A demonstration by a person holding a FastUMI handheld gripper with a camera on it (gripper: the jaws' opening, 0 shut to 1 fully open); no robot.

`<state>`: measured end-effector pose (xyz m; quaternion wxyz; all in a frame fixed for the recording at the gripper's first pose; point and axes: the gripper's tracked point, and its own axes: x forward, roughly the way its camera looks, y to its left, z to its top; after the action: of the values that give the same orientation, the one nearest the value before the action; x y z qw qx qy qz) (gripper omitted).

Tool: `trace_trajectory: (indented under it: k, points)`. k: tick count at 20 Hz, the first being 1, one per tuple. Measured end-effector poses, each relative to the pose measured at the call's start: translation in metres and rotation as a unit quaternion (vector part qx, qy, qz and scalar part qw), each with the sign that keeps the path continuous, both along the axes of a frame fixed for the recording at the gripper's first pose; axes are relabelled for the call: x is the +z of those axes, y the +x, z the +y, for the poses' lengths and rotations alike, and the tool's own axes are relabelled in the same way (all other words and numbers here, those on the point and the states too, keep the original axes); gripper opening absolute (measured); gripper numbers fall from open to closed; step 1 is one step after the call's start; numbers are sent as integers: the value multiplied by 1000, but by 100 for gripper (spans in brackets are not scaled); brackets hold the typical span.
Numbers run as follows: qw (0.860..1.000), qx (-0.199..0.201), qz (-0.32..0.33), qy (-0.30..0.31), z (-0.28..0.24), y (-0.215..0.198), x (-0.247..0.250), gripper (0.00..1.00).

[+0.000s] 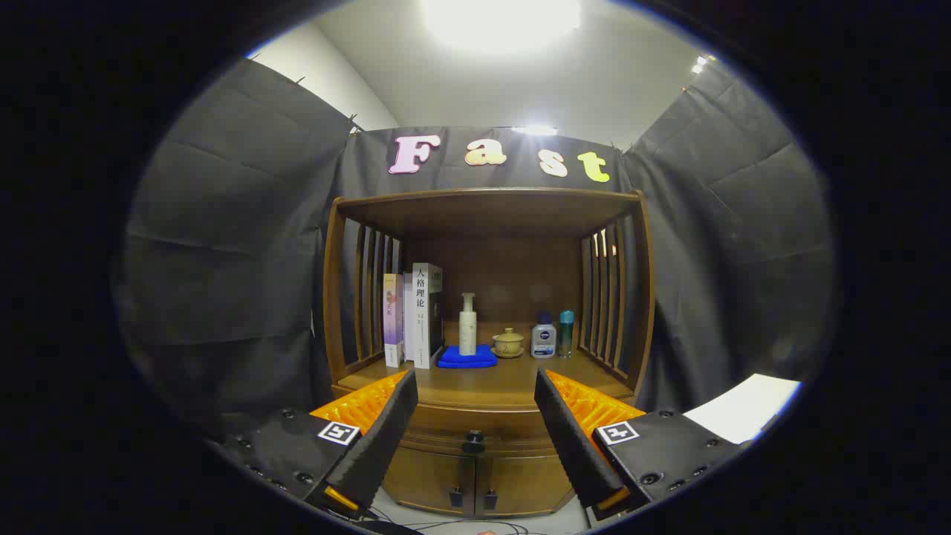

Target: Pull open the drawer, take out the items inside it, and place them on the countertop above the cabinet.

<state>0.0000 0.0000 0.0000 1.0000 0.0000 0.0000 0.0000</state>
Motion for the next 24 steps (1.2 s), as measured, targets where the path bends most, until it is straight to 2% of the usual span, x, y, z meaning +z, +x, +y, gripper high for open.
trace_trajectory:
  k: [5, 15, 24]
  points:
    - [1000, -1, 14, -1, -5, 4, -15, 100]
    - [999, -19, -25, -4, -15, -23, 31, 100]
    - [999, -40, -30, 10, -39, -29, 31, 100]
